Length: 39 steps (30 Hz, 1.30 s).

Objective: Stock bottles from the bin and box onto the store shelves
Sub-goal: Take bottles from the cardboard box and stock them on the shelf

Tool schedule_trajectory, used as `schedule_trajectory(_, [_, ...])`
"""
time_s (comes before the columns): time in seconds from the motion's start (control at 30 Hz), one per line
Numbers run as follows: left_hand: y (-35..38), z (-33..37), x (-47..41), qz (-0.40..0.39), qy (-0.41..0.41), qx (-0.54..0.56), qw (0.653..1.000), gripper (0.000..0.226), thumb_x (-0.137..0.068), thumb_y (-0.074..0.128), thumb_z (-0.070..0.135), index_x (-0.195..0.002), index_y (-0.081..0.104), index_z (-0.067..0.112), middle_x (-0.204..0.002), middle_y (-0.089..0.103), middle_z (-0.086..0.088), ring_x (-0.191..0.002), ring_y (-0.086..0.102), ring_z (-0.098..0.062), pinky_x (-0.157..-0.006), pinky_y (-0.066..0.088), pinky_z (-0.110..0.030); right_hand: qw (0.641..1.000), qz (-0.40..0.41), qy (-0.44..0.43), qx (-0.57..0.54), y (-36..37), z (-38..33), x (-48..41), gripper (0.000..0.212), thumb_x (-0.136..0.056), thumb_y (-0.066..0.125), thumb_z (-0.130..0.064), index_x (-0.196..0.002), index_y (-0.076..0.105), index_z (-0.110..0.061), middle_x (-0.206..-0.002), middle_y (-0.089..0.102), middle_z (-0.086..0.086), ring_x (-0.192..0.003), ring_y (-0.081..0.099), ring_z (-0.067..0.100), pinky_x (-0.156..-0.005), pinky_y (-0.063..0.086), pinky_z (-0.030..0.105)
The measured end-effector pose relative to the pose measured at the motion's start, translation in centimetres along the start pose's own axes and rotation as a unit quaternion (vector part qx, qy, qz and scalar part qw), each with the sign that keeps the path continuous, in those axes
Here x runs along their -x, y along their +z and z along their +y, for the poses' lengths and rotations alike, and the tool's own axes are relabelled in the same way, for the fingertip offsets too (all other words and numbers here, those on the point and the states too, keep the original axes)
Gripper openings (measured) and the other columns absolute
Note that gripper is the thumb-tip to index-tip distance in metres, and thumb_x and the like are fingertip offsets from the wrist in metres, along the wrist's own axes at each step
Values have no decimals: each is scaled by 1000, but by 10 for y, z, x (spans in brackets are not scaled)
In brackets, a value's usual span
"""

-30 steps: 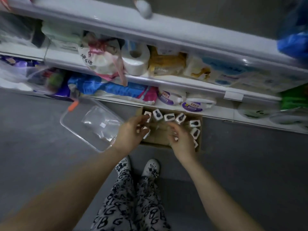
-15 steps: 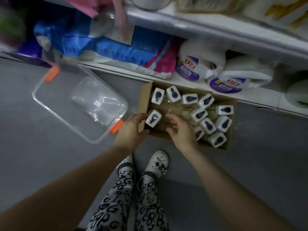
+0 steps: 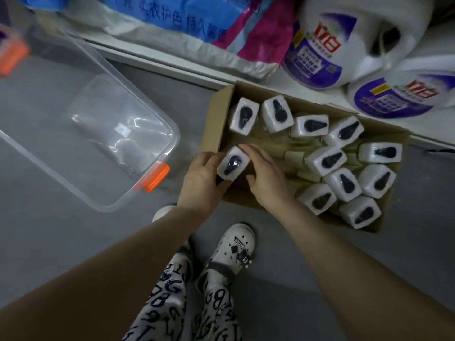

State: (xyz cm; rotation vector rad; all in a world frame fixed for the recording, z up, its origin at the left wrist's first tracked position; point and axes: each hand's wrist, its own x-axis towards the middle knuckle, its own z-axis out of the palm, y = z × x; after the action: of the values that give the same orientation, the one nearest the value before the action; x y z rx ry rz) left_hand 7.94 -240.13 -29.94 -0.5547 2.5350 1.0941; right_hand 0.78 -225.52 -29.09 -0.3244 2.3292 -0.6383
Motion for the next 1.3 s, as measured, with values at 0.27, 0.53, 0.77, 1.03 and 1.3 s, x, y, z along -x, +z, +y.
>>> schedule_trajectory(0.27, [33,-9,-8,46,17,-50,998,69,-63,87,12,-127,59,8,-120,53,-16,-105,50,-37,-89,36,-31,996,-39,-71,42,14,20,-36,79,-78,68,10,-145,44,-26,-144,52,-2,-130,49,19,-105,38,28])
schedule_trajectory(0.53, [30,-10,-12,22,33,-78,996,68,-63,86,13,-126,60,10,-121,52,-16,-108,46,-37,-93,40,-38,992,-31,-106,67,8,23,-38,55,-78,69,3,-127,56,-20,-130,58,3,-117,55,25,-94,48,41])
schedule_trajectory(0.77, [21,-4,-9,-23,35,-34,999,74,-64,82,12,-133,54,16,-126,55,-8,-112,48,-33,-95,33,-30,998,50,-38,20,-3,21,-6,38,-82,72,-6,-115,56,-17,-103,68,2,-97,65,22,-81,53,44])
schedule_trajectory(1.03, [-34,54,7,-39,91,69,993,60,-70,84,18,-125,59,18,-118,61,2,-104,59,-12,-87,44,-19,983,91,25,-161,-60,-8,56,41,-78,82,-19,-110,56,-22,-104,65,-10,-98,63,10,-83,55,42])
schedule_trajectory(1.3, [-150,147,51,-121,63,197,971,53,-72,86,12,-118,62,20,-100,67,17,-91,63,14,-81,47,-5,950,104,48,-289,-148,-75,140,49,-82,78,-13,-115,55,-40,-118,66,-13,-108,63,1,-95,54,31])
